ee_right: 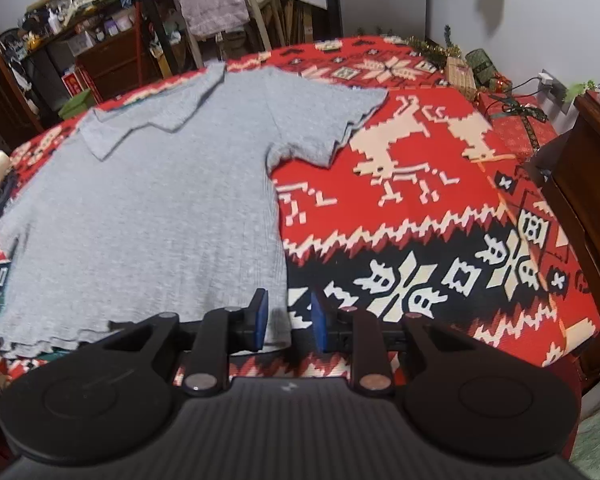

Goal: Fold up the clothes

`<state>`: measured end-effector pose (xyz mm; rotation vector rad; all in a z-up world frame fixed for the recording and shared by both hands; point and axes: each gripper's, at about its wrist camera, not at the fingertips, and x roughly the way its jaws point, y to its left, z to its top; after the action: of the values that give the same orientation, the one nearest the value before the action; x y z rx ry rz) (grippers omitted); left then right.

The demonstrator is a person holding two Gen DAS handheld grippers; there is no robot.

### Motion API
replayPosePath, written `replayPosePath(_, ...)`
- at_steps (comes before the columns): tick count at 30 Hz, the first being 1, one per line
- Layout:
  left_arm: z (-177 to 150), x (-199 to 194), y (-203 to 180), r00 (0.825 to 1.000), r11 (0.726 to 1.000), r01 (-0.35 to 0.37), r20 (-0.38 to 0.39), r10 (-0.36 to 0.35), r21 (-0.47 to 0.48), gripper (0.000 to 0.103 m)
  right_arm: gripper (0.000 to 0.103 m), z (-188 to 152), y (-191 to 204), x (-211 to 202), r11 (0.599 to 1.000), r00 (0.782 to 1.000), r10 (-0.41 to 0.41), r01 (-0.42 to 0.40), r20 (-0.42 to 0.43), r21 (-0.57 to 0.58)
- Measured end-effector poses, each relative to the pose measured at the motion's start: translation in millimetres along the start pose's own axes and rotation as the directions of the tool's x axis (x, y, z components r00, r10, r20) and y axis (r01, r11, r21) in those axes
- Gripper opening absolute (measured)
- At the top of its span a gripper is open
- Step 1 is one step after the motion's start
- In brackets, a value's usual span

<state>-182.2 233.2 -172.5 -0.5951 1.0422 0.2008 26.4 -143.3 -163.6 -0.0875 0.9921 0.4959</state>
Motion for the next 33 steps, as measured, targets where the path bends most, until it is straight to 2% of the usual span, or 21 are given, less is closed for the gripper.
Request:
replayPosePath(2, 0.5, 0.7, -1.7, 1.0, 1.0, -0.023, -0.002, 0.023, 0.009, 0.02, 0.026, -1.5, 2.6, 7.9, 1.0, 1.0, -0.013, 0.012, -0.022, -0.018)
replayPosePath(3, 1.0, 1.2, -2.4, 0.999, 0.999, -0.045, -0.005, 0.045, 0.014, 0.009, 0.026, -2.8, 4.4, 11.3, 0.999, 0.999, -0.021, 0.02, -0.029, -0.029)
replayPosePath(4, 1.6, 1.8, -3.1, 0.998, 0.998, -0.067, -0.007, 0.067, 0.018, 0.002, 0.026, -4.3, 6.1, 14.2, 0.999, 0.999, -0.027, 0.026, -0.036, -0.041)
replayPosePath(5, 2.0, 1.8, -3.4, 0.996, 0.996, -0.084, -0.009, 0.084, 0.022, 0.002, 0.025, -5.6, 8.5, 15.2, 0.998, 0.999, -0.031, 0.029, -0.037, -0.053)
replayPosePath(6, 2.1, 1.0, -3.2, 0.996, 0.995, -0.093, -0.011, 0.093, 0.023, 0.001, 0.02, -6.4, 10.6, 14.5, 0.998, 0.999, -0.03, 0.028, -0.035, -0.064)
replayPosePath(7, 2.3, 0.2, -2.9, 0.995, 0.995, -0.101, -0.013, 0.102, 0.025, 0.001, 0.008, -6.6, 11.7, 13.3, 0.997, 0.999, -0.024, 0.021, -0.039, -0.067)
replayPosePath(8, 2.4, -0.7, -2.6, 0.994, 0.994, -0.11, -0.015, 0.111, 0.027, 0.001, 0.003, -6.4, 12.4, 11.7, 0.997, 0.999, -0.023, 0.02, -0.043, -0.068)
replayPosePath(14, 0.1, -19.1, 1.2, 0.99, 0.99, -0.139, 0.002, 0.139, 0.028, 0.0, 0.002, -2.7, -2.2, -2.5, 0.998, 0.998, -0.059, 0.059, -0.028, -0.007)
replayPosePath(17, -2.9, -14.8, 9.3, 0.988, 0.988, -0.152, -0.02, 0.153, 0.017, 0.0, 0.002, -4.2, -8.5, 3.8, 0.999, 0.997, -0.047, 0.048, -0.062, 0.02)
replayPosePath(20, -6.6, -10.2, 11.0, 0.991, 0.991, -0.133, -0.025, 0.133, 0.012, 0.0, 0.002, -6.7, -3.8, 6.6, 0.998, 0.996, -0.055, 0.055, -0.064, 0.001)
replayPosePath(23, -8.1, -19.2, 10.2, 0.999, 0.999, -0.045, 0.012, 0.045, -0.002, 0.001, 0.007, -6.8, -5.0, 4.7, 0.999, 0.997, -0.038, 0.039, -0.068, 0.004)
replayPosePath(25, -7.2, -24.5, 10.0, 0.999, 1.0, -0.017, 0.032, 0.017, -0.007, 0.002, 0.011, -3.1, -9.3, -0.1, 0.999, 0.998, -0.011, 0.012, -0.059, 0.031)
replayPosePath(30, -2.3, -28.5, 10.7, 0.998, 1.0, 0.007, 0.057, -0.006, -0.022, 0.003, 0.019, 28.5, -17.5, -7.3, 0.995, 0.998, 0.049, -0.052, 0.045, 0.08)
replayPosePath(33, 2.6, -28.1, 8.9, 0.998, 0.999, 0.002, 0.065, 0.0, -0.032, 0.004, 0.019, 53.9, -18.0, 5.3, 0.992, 0.994, 0.068, -0.077, 0.09, 0.096)
